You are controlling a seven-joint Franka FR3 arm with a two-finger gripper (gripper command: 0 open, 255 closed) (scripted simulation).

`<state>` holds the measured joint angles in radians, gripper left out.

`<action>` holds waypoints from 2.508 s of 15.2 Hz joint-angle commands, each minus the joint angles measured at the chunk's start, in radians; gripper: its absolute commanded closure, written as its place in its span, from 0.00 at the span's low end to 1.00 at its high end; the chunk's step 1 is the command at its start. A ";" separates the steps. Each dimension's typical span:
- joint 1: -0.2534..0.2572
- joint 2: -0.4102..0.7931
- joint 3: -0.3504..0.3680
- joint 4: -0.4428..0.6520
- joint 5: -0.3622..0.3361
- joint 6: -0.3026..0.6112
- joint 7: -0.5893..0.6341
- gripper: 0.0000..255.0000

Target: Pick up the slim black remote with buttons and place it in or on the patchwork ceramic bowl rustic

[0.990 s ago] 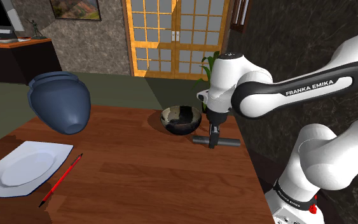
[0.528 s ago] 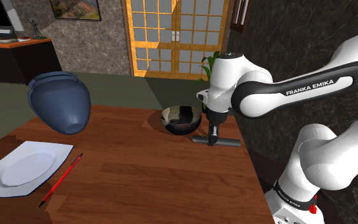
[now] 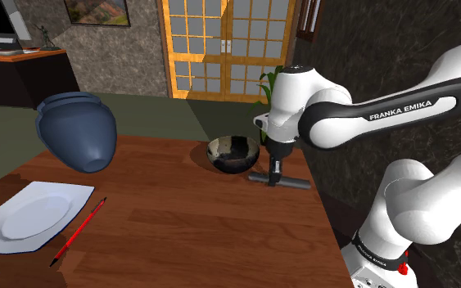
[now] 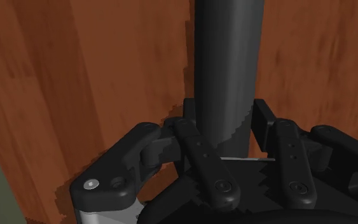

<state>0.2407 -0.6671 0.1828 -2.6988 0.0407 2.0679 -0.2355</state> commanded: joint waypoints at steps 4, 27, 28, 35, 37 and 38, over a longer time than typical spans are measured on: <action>-0.001 -0.022 -0.007 0.052 -0.003 -0.075 -0.005 1.00; -0.011 -0.034 -0.030 0.354 -0.019 -0.388 -0.021 1.00; -0.012 -0.031 -0.031 0.369 -0.019 -0.401 -0.022 1.00; -0.028 0.138 -0.016 0.518 -0.033 -0.381 -0.009 1.00; -0.034 0.219 -0.007 0.579 -0.041 -0.362 -0.001 1.00; -0.037 0.259 -0.002 0.612 -0.046 -0.354 0.004 1.00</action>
<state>0.2068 -0.4498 0.1769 -2.1242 -0.0012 1.7090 -0.2350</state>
